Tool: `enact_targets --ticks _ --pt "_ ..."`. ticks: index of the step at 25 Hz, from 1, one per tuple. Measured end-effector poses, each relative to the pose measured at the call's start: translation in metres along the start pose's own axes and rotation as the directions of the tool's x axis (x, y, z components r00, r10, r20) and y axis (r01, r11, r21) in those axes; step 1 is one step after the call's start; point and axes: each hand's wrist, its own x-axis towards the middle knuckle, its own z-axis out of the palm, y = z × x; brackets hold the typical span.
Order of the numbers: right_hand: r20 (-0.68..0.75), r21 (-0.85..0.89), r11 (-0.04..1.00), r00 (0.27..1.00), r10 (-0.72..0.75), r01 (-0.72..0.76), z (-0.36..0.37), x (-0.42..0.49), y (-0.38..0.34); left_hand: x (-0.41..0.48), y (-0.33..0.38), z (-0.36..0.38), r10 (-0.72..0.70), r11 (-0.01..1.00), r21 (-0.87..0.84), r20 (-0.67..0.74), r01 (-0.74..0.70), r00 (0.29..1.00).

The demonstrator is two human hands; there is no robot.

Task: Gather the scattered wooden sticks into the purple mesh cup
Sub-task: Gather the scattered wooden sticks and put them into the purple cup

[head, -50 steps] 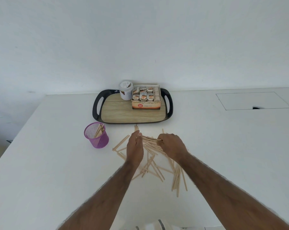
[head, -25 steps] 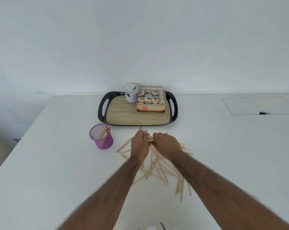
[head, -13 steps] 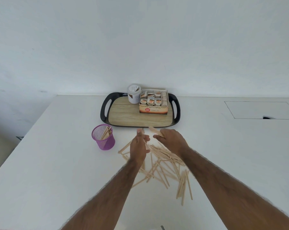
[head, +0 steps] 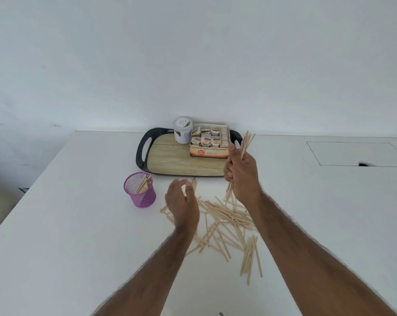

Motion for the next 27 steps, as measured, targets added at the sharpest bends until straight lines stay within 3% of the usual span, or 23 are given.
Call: enact_targets --ticks 1,2,4,5,6,10,12,16,19,20,21,24,27 --pt "-0.013 0.043 0.999 1.0 -0.008 0.009 0.004 0.0 -0.002 -0.009 0.008 0.003 -0.111 0.978 -0.168 0.1 0.127 0.989" --pt "-0.018 0.082 0.996 1.0 -0.017 0.018 0.009 0.0 -0.003 -0.017 0.016 0.007 -0.251 0.878 -0.352 0.238 0.324 0.938" --pt "-0.012 0.127 0.991 0.999 -0.034 0.035 0.019 -0.002 -0.004 -0.023 0.03 0.015 -0.429 0.453 -0.577 0.527 0.68 0.734" --pt "-0.001 0.126 0.991 0.999 -0.042 0.042 0.023 -0.004 -0.003 -0.022 0.036 0.017 -0.42 0.268 -0.611 0.621 0.745 0.661" --pt "0.013 0.119 0.992 0.999 -0.039 0.038 0.027 -0.006 -0.002 -0.019 0.042 0.018 -0.388 0.154 -0.637 0.664 0.756 0.639" --pt "0.01 0.13 0.991 1.0 0.023 -0.024 0.037 -0.018 0.014 0.0 0.061 0.018 -0.256 -0.076 -0.685 0.716 0.724 0.65" --pt "0.01 0.187 0.981 0.999 0.051 -0.052 0.042 -0.022 0.02 0.007 0.067 0.018 -0.192 -0.12 -0.67 0.74 0.733 0.645" --pt "0.027 0.302 0.946 0.993 0.117 -0.119 0.051 -0.026 0.024 0.01 0.073 0.016 -0.211 -0.073 -0.71 0.698 0.701 0.685" --pt "-0.004 -0.09 0.996 1.0 0.019 -0.019 0.041 -0.023 0.025 0.011 0.073 0.016 -0.262 -0.037 -0.703 0.692 0.71 0.672" --pt "-0.022 -0.131 0.991 1.0 0.012 -0.015 0.042 -0.023 0.025 0.012 0.073 0.017 -0.263 -0.015 -0.695 0.696 0.719 0.668" --pt "-0.048 -0.102 0.994 0.998 0.028 -0.033 0.043 -0.024 0.024 0.012 0.074 0.016 -0.261 -0.006 -0.692 0.698 0.722 0.667" --pt "-0.042 0.259 0.962 0.993 0.107 -0.092 0.057 -0.028 0.022 0.013 0.076 0.015 -0.247 -0.002 -0.714 0.679 0.7 0.692" --pt "-0.049 0.29 0.955 0.996 0.076 -0.058 0.06 -0.027 0.024 0.012 0.076 0.014 -0.235 -0.01 -0.706 0.69 0.708 0.685"
